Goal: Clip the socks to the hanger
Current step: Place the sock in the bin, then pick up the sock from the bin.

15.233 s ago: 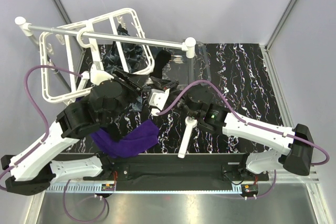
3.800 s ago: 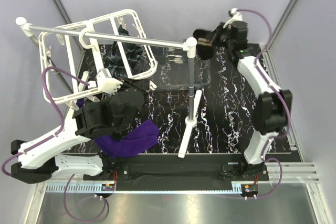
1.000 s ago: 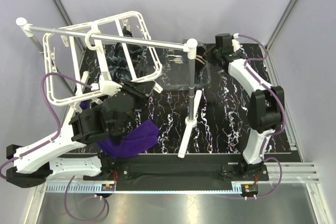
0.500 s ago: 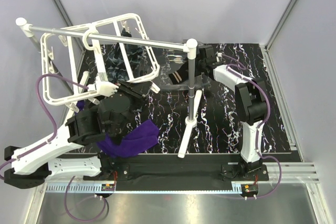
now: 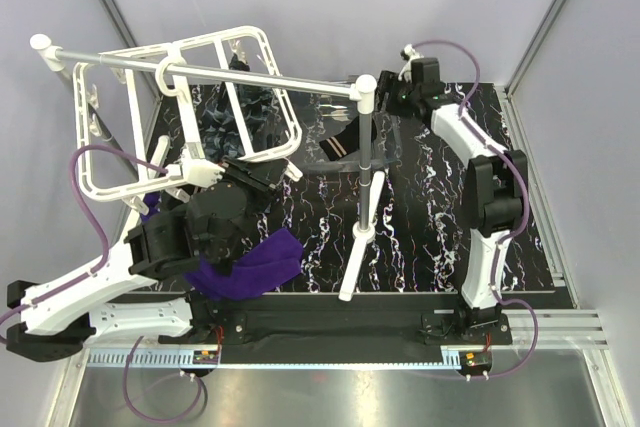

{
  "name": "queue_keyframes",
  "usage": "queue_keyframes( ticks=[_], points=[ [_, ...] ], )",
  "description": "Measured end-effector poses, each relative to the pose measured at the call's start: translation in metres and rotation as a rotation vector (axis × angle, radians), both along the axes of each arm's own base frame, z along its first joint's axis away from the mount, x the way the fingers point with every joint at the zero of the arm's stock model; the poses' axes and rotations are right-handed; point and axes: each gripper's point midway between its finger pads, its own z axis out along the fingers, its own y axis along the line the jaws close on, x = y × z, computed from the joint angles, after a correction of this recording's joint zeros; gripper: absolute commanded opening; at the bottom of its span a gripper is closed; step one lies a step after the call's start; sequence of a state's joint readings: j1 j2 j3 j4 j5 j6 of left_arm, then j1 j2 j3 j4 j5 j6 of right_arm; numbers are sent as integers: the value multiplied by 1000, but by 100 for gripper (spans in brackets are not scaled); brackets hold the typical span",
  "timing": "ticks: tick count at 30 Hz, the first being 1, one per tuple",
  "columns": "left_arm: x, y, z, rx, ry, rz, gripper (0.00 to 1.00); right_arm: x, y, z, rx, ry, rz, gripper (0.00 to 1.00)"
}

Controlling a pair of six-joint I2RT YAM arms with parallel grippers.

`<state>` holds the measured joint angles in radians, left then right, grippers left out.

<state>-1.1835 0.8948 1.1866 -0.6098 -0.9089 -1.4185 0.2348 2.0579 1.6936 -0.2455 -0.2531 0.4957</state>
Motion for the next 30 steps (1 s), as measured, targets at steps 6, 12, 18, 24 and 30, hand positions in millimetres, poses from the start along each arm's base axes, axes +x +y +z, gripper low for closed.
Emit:
queue_keyframes(
  ticks=[6, 12, 18, 24, 30],
  points=[
    [1, -1, 0, 12, -4, -1, 0, 13, -19, 33, -442, -391, 416, 62],
    [1, 0, 0, 14, -6, 1, 0, 7, -6, 7, -680, -607, 810, 61],
    [1, 1, -1, 26, -5, 0, 0, 7, 16, -39, -746, -766, 1082, 62],
    [1, 0, -1, 29, -4, -1, 0, 6, 40, -86, -765, -814, 1251, 59],
    [1, -1, -2, 29, -4, 0, 0, 4, 68, -94, -745, -874, 1330, 60]
  ],
)
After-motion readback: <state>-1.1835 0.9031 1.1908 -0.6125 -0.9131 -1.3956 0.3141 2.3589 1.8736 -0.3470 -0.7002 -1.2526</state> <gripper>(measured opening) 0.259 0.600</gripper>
